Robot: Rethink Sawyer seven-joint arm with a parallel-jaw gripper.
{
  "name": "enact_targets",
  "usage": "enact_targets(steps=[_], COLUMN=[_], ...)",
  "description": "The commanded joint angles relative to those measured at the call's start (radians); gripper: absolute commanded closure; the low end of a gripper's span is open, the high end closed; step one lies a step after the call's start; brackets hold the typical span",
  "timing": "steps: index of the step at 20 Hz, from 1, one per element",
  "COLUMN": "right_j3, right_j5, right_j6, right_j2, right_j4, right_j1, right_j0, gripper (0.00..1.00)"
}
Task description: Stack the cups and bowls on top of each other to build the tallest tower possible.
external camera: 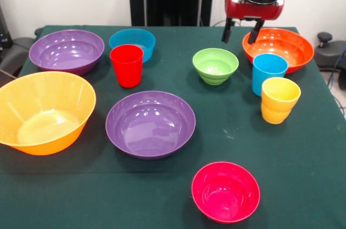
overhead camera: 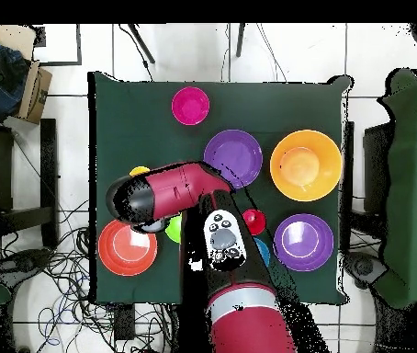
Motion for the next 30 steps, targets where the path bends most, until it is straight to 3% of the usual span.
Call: enact_targets(steps=[1,18,30], right_j3=[0.101,0.177,0.206], right_j5=[-0.092,-0.219,-0.314], right_j6=[0.074,0.078,0.015], right_j2=[0.000,0.000,0.013], right_j4=[-0.023,-0.017,-0.041], right_j1=[-0.035,-0.074,-0.042], right_j0=[0.034,0.013,-0.083], gripper=[0.00,0.00,0.00])
